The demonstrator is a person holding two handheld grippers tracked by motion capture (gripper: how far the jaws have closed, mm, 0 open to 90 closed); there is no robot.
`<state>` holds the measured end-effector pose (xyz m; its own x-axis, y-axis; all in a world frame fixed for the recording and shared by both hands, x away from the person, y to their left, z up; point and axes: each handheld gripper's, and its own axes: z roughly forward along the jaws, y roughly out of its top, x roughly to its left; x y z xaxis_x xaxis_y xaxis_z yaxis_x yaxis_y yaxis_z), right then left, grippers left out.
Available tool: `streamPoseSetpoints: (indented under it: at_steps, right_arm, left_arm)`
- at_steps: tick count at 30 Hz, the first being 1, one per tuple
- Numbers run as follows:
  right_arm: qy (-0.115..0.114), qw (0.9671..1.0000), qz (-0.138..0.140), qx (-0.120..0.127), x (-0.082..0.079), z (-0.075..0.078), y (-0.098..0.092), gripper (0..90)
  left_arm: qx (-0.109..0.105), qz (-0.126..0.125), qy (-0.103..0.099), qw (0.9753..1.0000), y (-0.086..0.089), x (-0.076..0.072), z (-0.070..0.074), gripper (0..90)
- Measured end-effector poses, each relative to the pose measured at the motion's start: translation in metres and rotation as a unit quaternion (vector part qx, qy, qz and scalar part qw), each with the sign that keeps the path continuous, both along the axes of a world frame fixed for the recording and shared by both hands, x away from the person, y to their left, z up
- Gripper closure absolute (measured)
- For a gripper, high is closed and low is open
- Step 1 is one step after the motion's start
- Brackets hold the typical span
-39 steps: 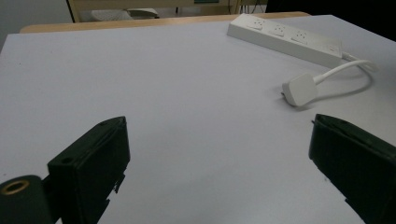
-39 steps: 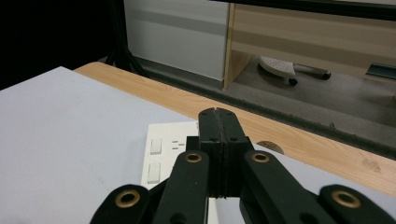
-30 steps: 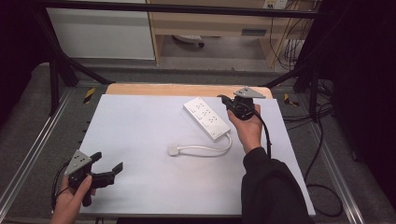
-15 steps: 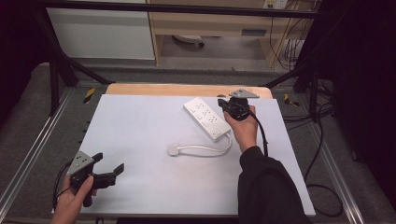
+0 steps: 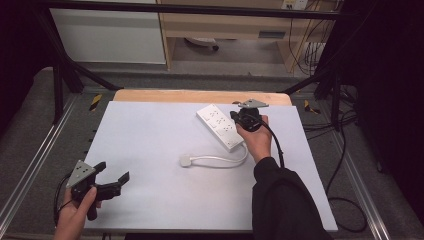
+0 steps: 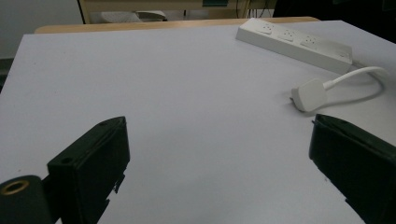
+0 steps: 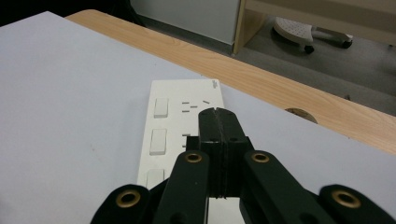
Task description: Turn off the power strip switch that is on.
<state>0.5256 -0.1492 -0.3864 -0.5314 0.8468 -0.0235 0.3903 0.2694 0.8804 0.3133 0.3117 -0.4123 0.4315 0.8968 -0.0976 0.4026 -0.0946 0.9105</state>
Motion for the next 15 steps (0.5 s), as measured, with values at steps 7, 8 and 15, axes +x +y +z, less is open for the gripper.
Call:
streamPoseSetpoints:
  at_steps: [7,8,15]
  right_arm:
    - [0.005,1.0000,-0.001,-0.001,0.0022,-0.0038,0.0020,90.0]
    - [0.005,1.0000,-0.001,-0.001,0.0025,-0.0044,0.0025,90.0]
    - [0.013,0.9999,0.006,-0.009,0.0048,-0.0094,0.0082,90.0]
  left_arm:
    - [0.000,0.005,-0.004,1.0000,0.0001,-0.0002,0.0010,5.0]
    - [-0.001,0.006,-0.004,1.0000,0.0004,-0.0001,0.0011,5.0]
    - [0.003,0.002,-0.001,1.0000,-0.0006,0.0004,0.0000,5.0]
